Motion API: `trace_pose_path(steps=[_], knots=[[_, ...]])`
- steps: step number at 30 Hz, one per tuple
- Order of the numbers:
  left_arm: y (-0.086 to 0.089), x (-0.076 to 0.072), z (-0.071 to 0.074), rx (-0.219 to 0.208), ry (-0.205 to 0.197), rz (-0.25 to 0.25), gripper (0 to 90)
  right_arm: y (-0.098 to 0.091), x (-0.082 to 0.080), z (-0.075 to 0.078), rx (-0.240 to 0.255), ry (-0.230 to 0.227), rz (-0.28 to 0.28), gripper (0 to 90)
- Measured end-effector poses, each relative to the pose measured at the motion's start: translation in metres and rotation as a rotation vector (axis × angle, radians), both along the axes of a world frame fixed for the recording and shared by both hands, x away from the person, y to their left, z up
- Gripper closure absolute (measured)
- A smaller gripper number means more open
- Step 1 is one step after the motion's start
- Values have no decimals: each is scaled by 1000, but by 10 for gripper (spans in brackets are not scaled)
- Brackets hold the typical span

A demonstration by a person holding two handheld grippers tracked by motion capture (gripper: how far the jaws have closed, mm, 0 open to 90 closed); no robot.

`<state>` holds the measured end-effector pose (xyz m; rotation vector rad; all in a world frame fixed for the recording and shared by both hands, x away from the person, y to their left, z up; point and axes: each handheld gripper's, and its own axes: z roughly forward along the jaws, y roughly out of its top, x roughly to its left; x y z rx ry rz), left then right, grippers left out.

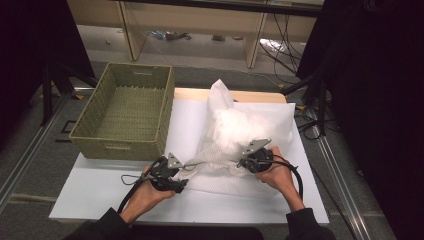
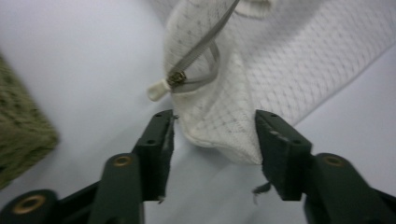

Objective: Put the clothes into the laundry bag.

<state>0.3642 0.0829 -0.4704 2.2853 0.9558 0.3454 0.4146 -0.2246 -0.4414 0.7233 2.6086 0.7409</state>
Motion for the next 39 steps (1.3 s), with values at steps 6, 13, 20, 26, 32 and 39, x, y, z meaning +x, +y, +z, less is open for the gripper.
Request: trace_pose_path(steps=[6, 13, 20, 26, 32, 39], knots=[[0, 10, -10, -2, 44, -66, 854, -3, 12, -4, -4, -14, -7, 900], [-1, -4, -5, 30, 19, -147, 877, -7, 31, -5, -6, -47, -67, 900], [-6, -12, 10, -10, -20, -180, 878, -6, 59, -3, -61, -133, -90, 900], [-4, -11, 11, -35, -17, -179, 878, -10, 68, -2, -25, -155, -146, 900], [5, -15, 10, -48, 4, -178, 878, -10, 58, 5, -22, -131, -96, 900], [8, -18, 14, -53, -47, -138, 728, -19, 36, 19, 16, -119, -58, 900]])
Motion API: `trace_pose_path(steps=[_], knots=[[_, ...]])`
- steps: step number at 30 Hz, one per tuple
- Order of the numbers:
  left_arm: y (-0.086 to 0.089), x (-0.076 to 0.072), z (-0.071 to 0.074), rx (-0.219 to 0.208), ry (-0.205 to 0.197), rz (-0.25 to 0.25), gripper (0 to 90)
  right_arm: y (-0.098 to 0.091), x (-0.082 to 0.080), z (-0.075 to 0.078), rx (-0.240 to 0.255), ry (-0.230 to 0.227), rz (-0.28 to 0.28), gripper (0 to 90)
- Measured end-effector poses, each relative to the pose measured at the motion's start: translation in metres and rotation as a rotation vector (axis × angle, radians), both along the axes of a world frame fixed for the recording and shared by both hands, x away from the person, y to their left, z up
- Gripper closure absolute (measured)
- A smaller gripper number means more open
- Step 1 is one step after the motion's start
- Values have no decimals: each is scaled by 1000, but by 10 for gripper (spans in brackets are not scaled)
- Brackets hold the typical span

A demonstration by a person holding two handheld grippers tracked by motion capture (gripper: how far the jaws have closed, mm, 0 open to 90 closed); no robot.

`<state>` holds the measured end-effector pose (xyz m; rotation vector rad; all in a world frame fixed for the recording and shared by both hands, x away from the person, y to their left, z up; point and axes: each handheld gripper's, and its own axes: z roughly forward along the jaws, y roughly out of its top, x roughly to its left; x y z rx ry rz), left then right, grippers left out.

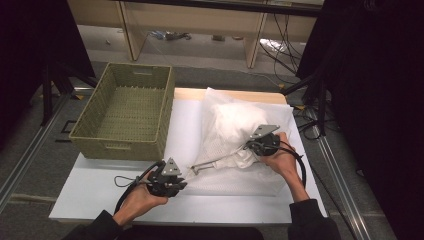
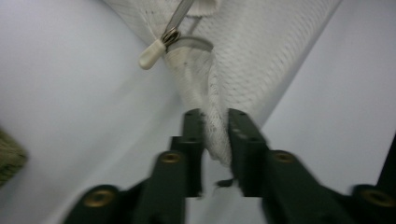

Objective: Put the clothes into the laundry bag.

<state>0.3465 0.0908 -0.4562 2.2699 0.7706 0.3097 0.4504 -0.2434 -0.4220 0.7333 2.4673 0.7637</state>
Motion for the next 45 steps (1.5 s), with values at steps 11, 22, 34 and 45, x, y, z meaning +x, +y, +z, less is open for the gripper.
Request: trace_pose_path(steps=[11, 22, 34, 45], knots=[[-59, 2, 16, -80, -31, -57, 529, -1, -16, 14, 23, -8, 43, 900], [-107, 68, -25, -36, 17, 92, 645, 0, -24, 17, 25, 12, 76, 900], [-135, 98, -27, 8, -137, 171, 862, 3, -32, 20, 26, 9, 72, 900], [-123, 82, -22, 6, -110, 120, 675, 7, -32, 12, 5, 73, 109, 900]])
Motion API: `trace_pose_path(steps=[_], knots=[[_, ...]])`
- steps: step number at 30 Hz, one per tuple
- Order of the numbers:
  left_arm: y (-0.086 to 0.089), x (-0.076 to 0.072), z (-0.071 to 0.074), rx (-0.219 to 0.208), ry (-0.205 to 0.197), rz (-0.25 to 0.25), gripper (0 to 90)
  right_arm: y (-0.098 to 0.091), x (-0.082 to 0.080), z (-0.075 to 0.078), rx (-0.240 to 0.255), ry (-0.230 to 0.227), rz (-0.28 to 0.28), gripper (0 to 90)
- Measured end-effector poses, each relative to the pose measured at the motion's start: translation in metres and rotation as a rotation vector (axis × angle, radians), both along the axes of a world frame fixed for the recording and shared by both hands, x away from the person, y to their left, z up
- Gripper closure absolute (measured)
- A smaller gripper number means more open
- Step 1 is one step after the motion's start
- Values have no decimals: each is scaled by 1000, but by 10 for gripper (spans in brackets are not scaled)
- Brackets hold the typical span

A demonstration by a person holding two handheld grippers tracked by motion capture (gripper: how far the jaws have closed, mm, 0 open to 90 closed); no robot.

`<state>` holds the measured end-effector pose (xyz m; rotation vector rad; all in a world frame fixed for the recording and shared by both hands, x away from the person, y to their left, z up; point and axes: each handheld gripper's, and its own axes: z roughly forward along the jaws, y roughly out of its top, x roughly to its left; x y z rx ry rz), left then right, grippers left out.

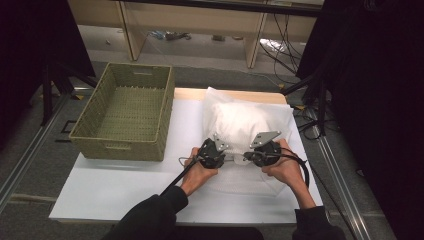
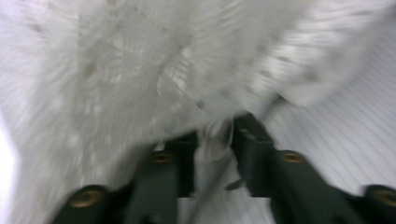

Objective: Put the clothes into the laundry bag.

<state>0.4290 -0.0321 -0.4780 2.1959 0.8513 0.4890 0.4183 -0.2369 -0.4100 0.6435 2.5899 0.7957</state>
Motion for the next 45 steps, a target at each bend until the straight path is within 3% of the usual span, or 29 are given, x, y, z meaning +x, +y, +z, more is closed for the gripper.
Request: trace_pose_path(steps=[1, 2, 3, 5, 7, 8, 10, 12, 13, 14, 15, 16, 18, 20, 22, 23, 24, 25, 27, 30, 32, 33, 36, 38, 40, 41, 42, 43, 45], knots=[[0, 0, 0, 0, 0, 0, 640, 1, -1, -1, 6, 22, -2, 900], [11, -17, 8, 0, 10, -57, 614, 2, -2, -3, -1, 34, -6, 900], [19, -27, 12, 10, 3, -81, 595, 2, -2, -5, -7, 33, 0, 900], [28, -35, 17, 27, -9, -93, 556, 2, -3, -7, -5, 42, 6, 900], [60, -52, 26, 41, -26, -58, 501, 2, -5, -9, -6, 62, 11, 900], [71, -55, 26, 19, -12, -16, 470, 2, -5, -10, -6, 60, 13, 900], [91, -54, 26, 32, 7, 25, 429, 2, -7, -10, -2, 81, 15, 900], [101, -51, 18, 59, 105, 31, 371, 2, -8, -12, -8, 78, 19, 900], [101, -51, 18, 59, 105, 31, 344, 2, -8, -12, -8, 78, 19, 900], [105, -47, 7, 39, 158, 49, 347, 3, -10, -14, -11, 92, 22, 900], [107, -44, 3, 39, 168, 45, 356, 2, -10, -15, -25, 87, 42, 900], [108, -41, 0, 35, 207, 49, 367, 2, -11, -16, -20, 96, 37, 900], [109, -39, -3, -14, 237, 34, 464, 1, -13, -17, -14, 110, 14, 900], [111, -38, -1, -20, 230, -10, 580, -1, -12, -19, -16, 106, 41, 900], [111, -37, -1, -40, 240, -28, 720, -1, -12, -22, -20, 111, 30, 900], [111, -39, -1, -34, 214, -28, 811, -2, -13, -23, -27, 115, 24, 900], [112, -42, 0, -28, 217, -41, 854, -1, -14, -25, -19, 134, 24, 900], [112, -42, 0, -28, 217, -41, 862, -1, -14, -25, -19, 134, 24, 900], [115, -59, 6, 28, 184, -109, 864, -2, -15, -28, -39, 135, 50, 900], [120, -67, 4, 33, 179, -115, 863, 1, -16, -39, -74, 155, 56, 900], [118, -69, 2, 35, 187, -121, 863, 2, -15, -39, -66, 159, 44, 900], [117, -69, 1, 46, 182, -131, 862, 1, -13, -37, -55, 136, 48, 900], [116, -71, 3, 38, 178, -137, 853, -1, -14, -34, -41, 123, 30, 893], [117, -71, 4, 30, 173, -132, 853, -2, -15, -35, -19, 150, -11, 836], [117, -73, 5, 24, 172, -134, 855, -6, -17, -31, 13, 119, -28, 742], [117, -73, 5, 24, 172, -134, 856, -6, -17, -31, 13, 119, -28, 742], [117, -73, 6, 31, 162, -154, 856, -11, -27, -20, 54, 96, -59, 707], [117, -74, 5, 19, 174, -148, 857, -15, -30, -16, 58, 57, -52, 691], [117, -74, 6, 32, 164, -151, 857, -25, -41, -8, 86, 24, -65, 670]])
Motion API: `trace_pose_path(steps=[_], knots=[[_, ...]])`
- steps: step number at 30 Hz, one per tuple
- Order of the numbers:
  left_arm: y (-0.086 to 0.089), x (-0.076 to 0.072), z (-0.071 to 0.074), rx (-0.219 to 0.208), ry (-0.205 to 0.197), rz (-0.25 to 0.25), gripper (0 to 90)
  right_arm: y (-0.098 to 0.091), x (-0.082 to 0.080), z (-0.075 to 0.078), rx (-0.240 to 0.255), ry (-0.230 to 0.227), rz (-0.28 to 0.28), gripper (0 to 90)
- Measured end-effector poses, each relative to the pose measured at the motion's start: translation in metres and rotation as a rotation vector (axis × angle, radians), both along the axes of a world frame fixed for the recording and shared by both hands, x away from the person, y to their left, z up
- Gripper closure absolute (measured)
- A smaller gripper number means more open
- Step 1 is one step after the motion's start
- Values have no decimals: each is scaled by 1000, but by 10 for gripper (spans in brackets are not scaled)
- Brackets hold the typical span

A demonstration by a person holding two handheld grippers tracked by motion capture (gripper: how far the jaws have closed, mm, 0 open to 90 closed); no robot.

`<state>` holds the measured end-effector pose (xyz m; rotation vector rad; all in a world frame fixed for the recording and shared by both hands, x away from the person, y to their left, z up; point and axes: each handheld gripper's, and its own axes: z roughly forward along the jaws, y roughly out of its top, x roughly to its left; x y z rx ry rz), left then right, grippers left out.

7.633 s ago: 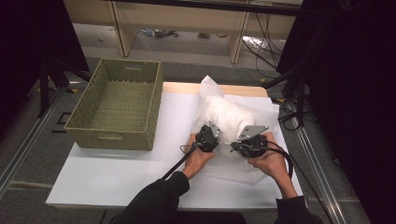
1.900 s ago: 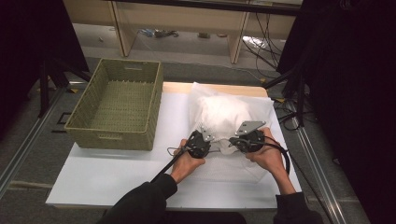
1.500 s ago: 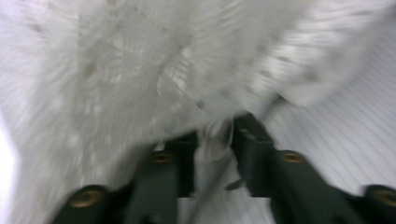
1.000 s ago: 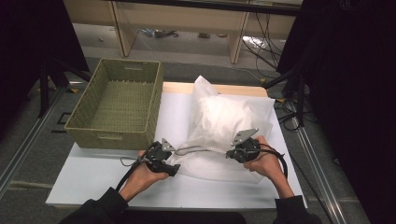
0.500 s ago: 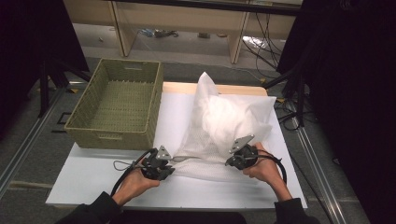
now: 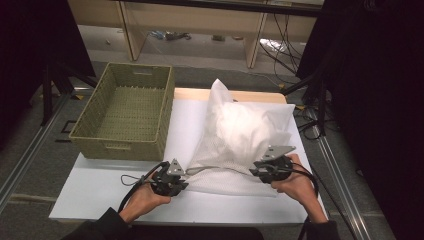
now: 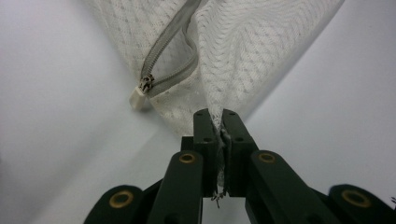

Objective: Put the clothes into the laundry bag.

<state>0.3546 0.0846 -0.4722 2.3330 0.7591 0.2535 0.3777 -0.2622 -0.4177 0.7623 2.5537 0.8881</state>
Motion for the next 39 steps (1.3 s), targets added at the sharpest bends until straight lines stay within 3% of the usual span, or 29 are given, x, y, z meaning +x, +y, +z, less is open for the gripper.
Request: trace_pose_path(steps=[1, 2, 5, 8, 9, 10, 11, 12, 13, 15, 18, 20, 21, 23, 26, 28, 32, 33, 34, 37, 38, 39], knots=[[0, 0, 0, 0, 0, 0, 857, 0, 0, 0, 0, 0, 0, 670], [0, -1, 0, -1, -1, -7, 858, -16, -13, 5, -6, -7, -43, 646], [-2, -4, 2, -7, 1, -7, 860, -34, -26, -2, -39, 27, -105, 619], [-4, -7, 4, -9, -3, -19, 860, -47, -32, -13, -47, 103, -174, 572], [-4, -7, 4, -12, -14, -27, 860, -47, -32, -18, -40, 93, -190, 563], [-4, -8, 4, -9, -10, -32, 861, -48, -29, -22, -50, 93, -169, 558], [-4, -8, 4, -12, 3, -26, 862, -46, -29, -26, -42, 101, -194, 547], [-4, -8, 4, -9, 2, -29, 863, -45, -25, -30, -56, 89, -161, 535], [-4, -8, 3, -10, 1, -33, 863, -42, -25, -33, -55, 110, -185, 527], [-4, -9, 3, -5, 4, -35, 863, -39, -19, -39, -54, 85, -200, 510], [-5, -9, 1, -1, -3, -36, 863, -36, -6, -46, -49, 91, -219, 521], [-5, -9, 1, 14, -1, -53, 863, -34, 1, -52, -64, 104, -212, 580], [-5, -8, 0, 15, -4, -54, 863, -34, 3, -53, -41, 117, -211, 662], [-5, -9, 0, 4, 8, -36, 863, -37, 4, -52, -40, 125, -214, 828], [-4, -8, 1, 11, 0, -45, 863, -46, 2, -46, -74, 118, -169, 894], [-4, -9, 1, 11, -1, -36, 863, -49, -3, -43, -76, 114, -188, 896], [-6, -12, 0, 7, -2, -46, 863, -72, -38, -21, -60, 113, -239, 897], [-6, -12, 0, 7, 5, -50, 863, -78, -43, -22, -63, 77, -222, 897], [-7, -14, -1, 11, -1, -47, 863, -83, -50, -21, -77, 77, -232, 897], [-10, -16, -2, 18, -4, -62, 863, -89, -62, -27, -66, 104, -254, 900], [-13, -19, -2, 23, 2, -72, 863, -91, -67, -29, -58, 131, -279, 900], [-14, -19, -2, 33, 1, -81, 863, -97, -68, -35, -91, 120, -255, 900]])
